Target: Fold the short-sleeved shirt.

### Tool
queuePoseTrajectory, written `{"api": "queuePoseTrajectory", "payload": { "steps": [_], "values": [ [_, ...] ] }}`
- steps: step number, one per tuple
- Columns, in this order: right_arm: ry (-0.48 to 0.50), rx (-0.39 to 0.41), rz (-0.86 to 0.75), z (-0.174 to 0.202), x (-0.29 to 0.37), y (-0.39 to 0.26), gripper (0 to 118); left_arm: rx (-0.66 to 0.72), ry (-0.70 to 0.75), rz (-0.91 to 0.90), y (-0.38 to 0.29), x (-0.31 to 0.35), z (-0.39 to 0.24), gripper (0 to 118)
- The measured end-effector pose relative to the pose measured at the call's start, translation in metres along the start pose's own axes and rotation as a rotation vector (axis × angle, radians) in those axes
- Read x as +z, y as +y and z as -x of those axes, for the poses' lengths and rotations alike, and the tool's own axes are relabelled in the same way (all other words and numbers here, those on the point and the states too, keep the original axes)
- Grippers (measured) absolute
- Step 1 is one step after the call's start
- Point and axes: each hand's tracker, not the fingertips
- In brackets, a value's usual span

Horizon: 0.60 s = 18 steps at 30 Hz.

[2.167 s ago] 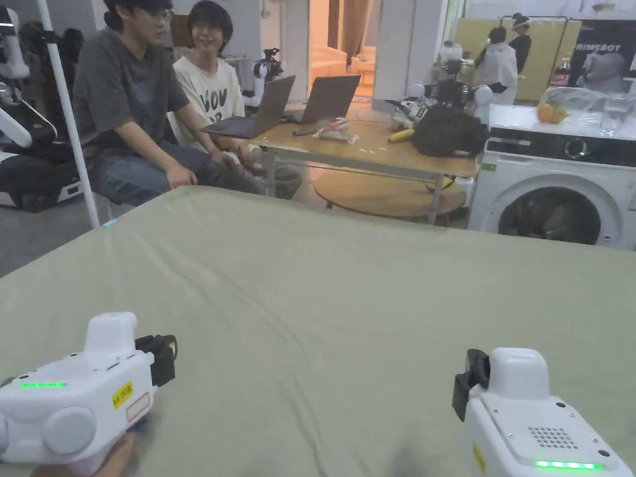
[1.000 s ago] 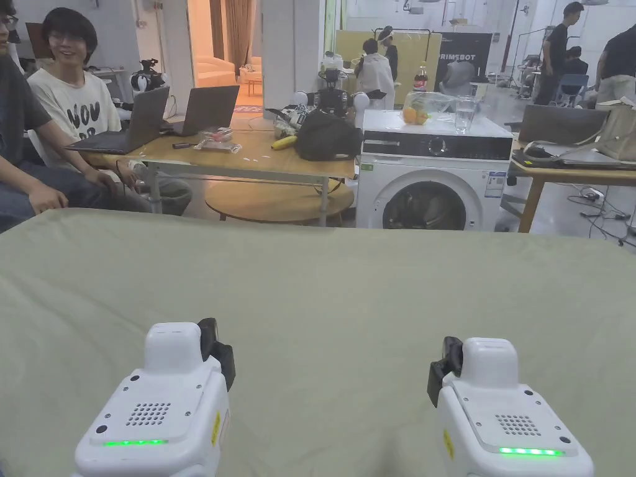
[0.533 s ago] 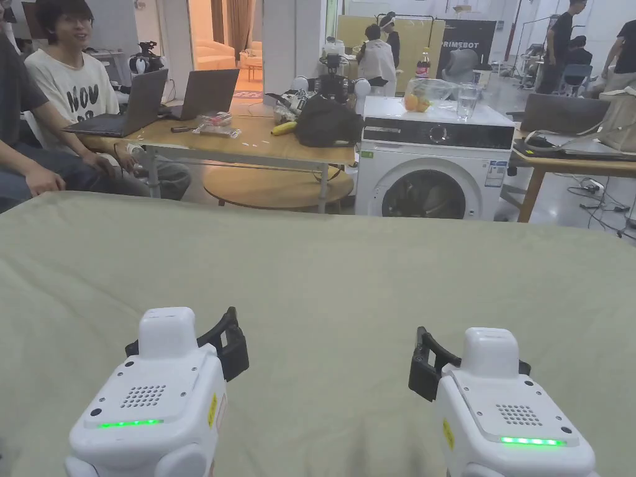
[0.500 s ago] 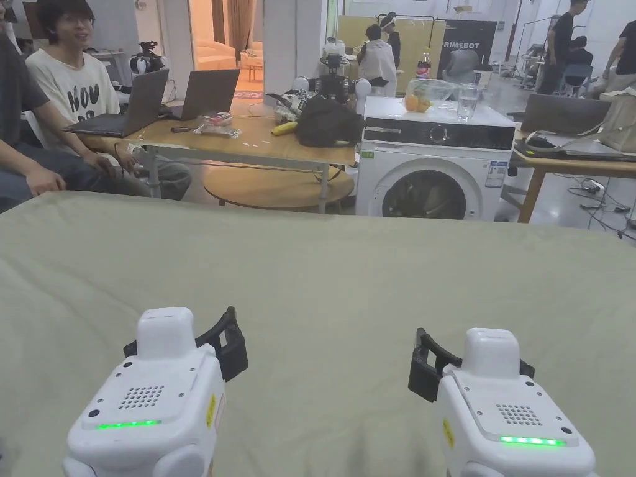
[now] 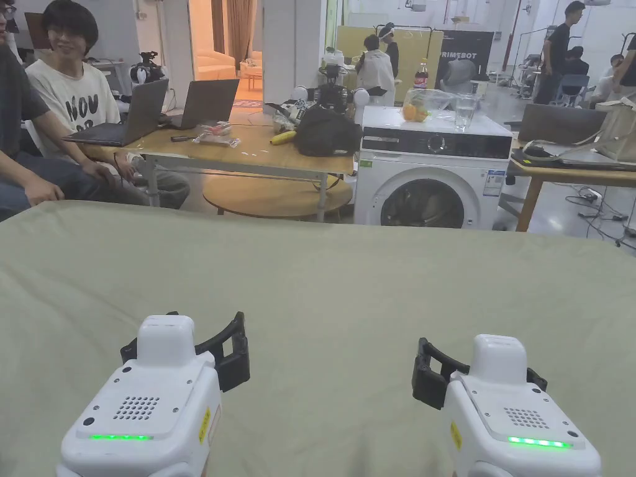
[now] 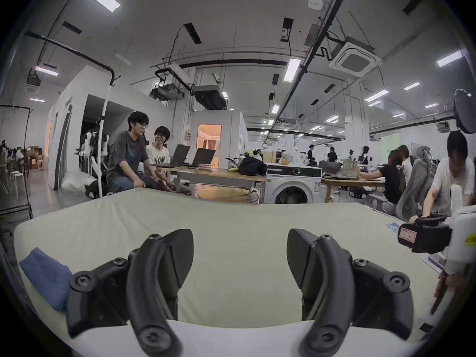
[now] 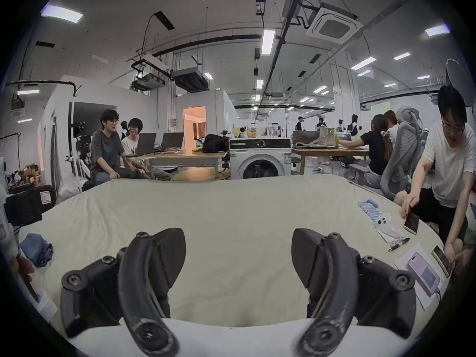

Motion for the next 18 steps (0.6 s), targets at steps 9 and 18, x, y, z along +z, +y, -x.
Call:
{"api": "queuePoseTrajectory", "payload": {
  "steps": [9, 18],
  "values": [
    [0.051, -0.087, -0.011, -0.002, 0.006, 0.0, 86, 0.036, 0.032, 0.053, 0.0, -0.003, 0.007, 76],
    [-0.05, -0.088, 0.024, 0.006, -0.005, 0.013, 86, -0.006, 0.054, 0.045, -0.004, 0.0, 0.01, 76]
  ]
}}
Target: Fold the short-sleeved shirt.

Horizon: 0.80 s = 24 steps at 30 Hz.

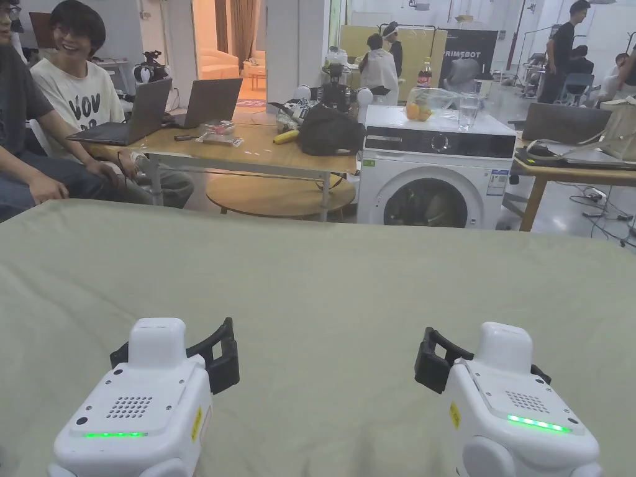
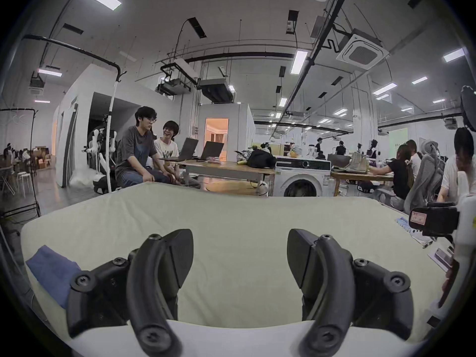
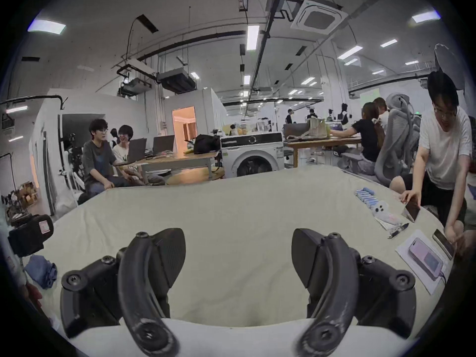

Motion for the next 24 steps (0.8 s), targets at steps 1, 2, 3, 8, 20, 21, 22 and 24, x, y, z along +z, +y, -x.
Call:
{"api": "queuePoseTrajectory", "payload": {
  "steps": [1, 2, 3, 8, 20, 21, 22, 24],
  "values": [
    [-0.001, -0.006, 0.003, 0.001, 0.0, 0.001, 86, 0.0, 0.001, 0.003, 0.0, 0.0, 0.0, 76],
    [-0.001, -0.011, 0.005, 0.002, 0.001, 0.002, 86, 0.0, 0.002, 0.004, 0.0, 0.0, 0.0, 76],
    [0.001, -0.021, 0.006, 0.002, 0.001, 0.002, 86, 0.0, 0.002, 0.006, 0.0, -0.001, 0.001, 76],
    [-0.002, -0.092, 0.048, 0.003, -0.003, 0.009, 86, 0.011, -0.031, 0.016, 0.001, -0.002, 0.001, 76],
    [-0.033, -0.069, 0.096, 0.003, -0.02, 0.006, 86, 0.021, -0.013, 0.001, -0.005, -0.002, 0.001, 76],
    [-0.041, -0.059, 0.091, 0.004, -0.02, 0.005, 86, 0.022, -0.012, -0.003, -0.005, -0.002, 0.001, 76],
    [-0.052, -0.041, 0.088, 0.006, -0.02, 0.003, 86, 0.02, -0.01, -0.001, -0.005, -0.003, 0.001, 76],
    [-0.07, -0.029, 0.082, 0.008, -0.021, 0.001, 86, 0.008, -0.007, 0.006, -0.005, -0.004, 0.0, 76]
  ]
}}
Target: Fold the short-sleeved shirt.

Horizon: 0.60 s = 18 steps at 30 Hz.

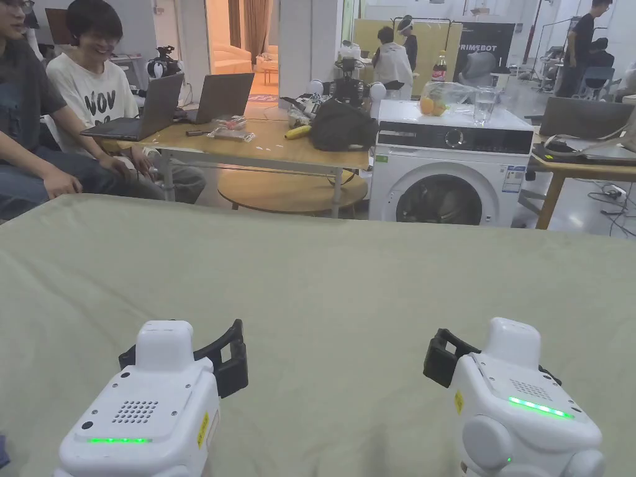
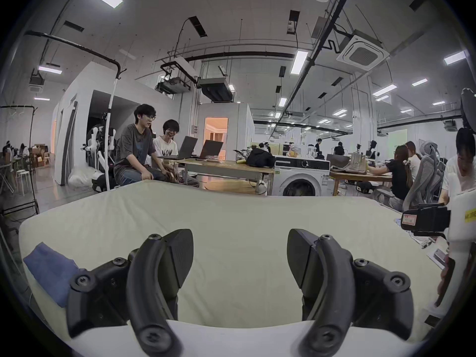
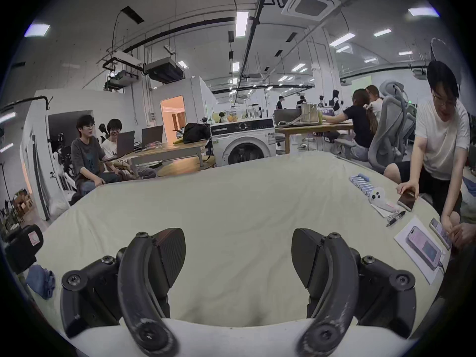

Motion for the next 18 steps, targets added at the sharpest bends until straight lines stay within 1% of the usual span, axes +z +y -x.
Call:
{"api": "queuePoseTrajectory", "payload": {
  "steps": [6, 18],
  "values": [
    [-0.007, 0.033, -0.006, 0.0036, 0.0002, -0.0045, 86, -0.001, 0.015, 0.012, 0.001, -0.0022, -0.0001, 76],
    [-0.016, 0.091, -0.049, 0.0084, 0.0051, -0.0081, 86, 0.007, -0.012, 0.024, 0.005, -0.0057, 0.0011, 76]
  ]
}}
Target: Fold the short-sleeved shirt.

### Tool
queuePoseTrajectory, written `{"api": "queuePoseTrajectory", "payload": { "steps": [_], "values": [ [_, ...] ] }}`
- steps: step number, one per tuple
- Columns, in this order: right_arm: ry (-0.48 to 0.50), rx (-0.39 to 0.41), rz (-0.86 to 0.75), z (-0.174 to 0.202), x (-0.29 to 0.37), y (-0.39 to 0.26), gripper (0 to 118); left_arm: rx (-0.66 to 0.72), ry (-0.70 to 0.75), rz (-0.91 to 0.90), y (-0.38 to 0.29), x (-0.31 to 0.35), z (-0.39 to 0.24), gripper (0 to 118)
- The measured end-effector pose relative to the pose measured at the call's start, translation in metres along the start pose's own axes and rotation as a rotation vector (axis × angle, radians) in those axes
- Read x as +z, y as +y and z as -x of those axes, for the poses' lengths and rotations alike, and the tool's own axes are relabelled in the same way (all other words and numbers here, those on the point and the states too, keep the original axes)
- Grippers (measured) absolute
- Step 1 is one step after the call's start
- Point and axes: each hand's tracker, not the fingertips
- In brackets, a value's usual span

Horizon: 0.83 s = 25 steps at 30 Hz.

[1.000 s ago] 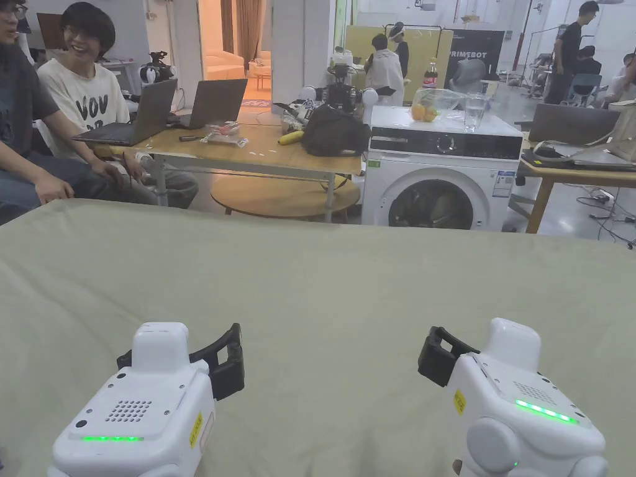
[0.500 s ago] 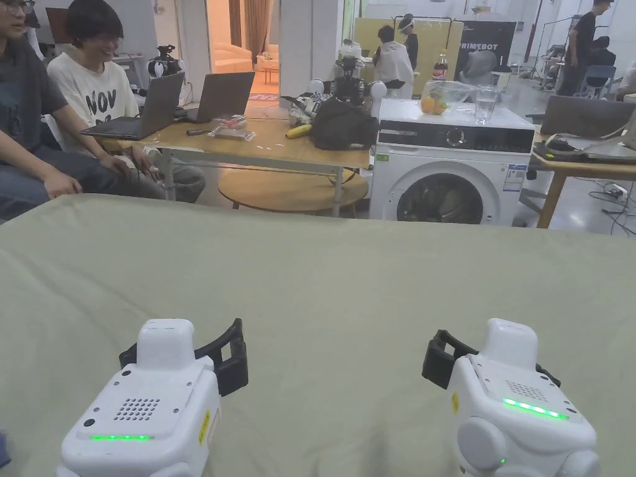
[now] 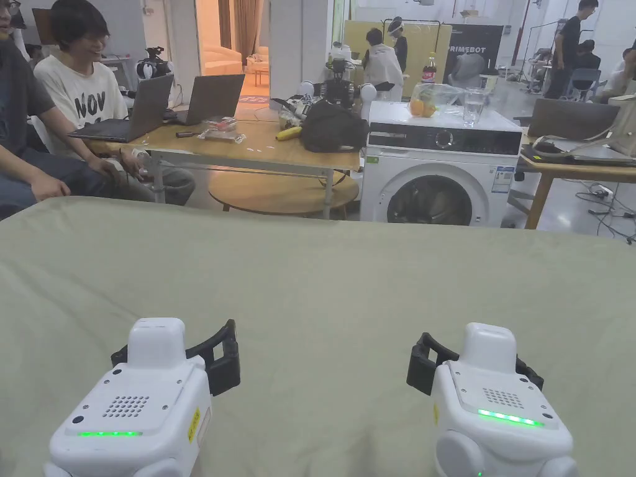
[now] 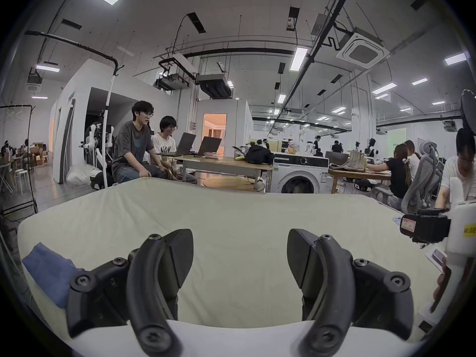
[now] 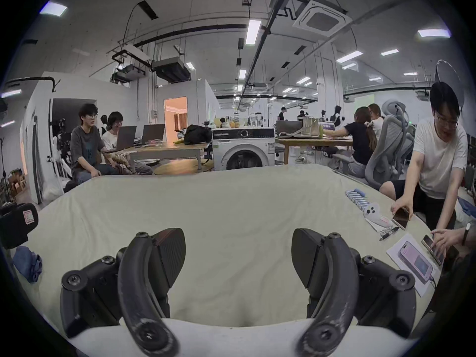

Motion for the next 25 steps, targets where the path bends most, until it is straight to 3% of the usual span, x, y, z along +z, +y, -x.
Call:
{"api": "queuePoseTrajectory", "payload": {
  "steps": [9, 16, 21, 25],
  "values": [
    [0.04, -0.026, 0.019, -0.005, 0.002, 0.0, 86, 0.026, -0.023, 0.021, -0.002, -0.002, 0.001, 76],
    [0.01, -0.029, -0.006, -0.007, 0.003, 0.0, 86, 0.022, -0.027, 0.038, -0.003, -0.002, 0.002, 76],
    [0.076, -0.025, 0.068, -0.008, 0.001, 0.005, 86, 0.032, -0.027, 0.041, -0.003, -0.003, 0.004, 76],
    [0.117, -0.078, 0.091, -0.014, -0.004, 0.003, 86, 0.038, -0.023, 0.037, -0.002, -0.003, 0.004, 76]
  ]
}}
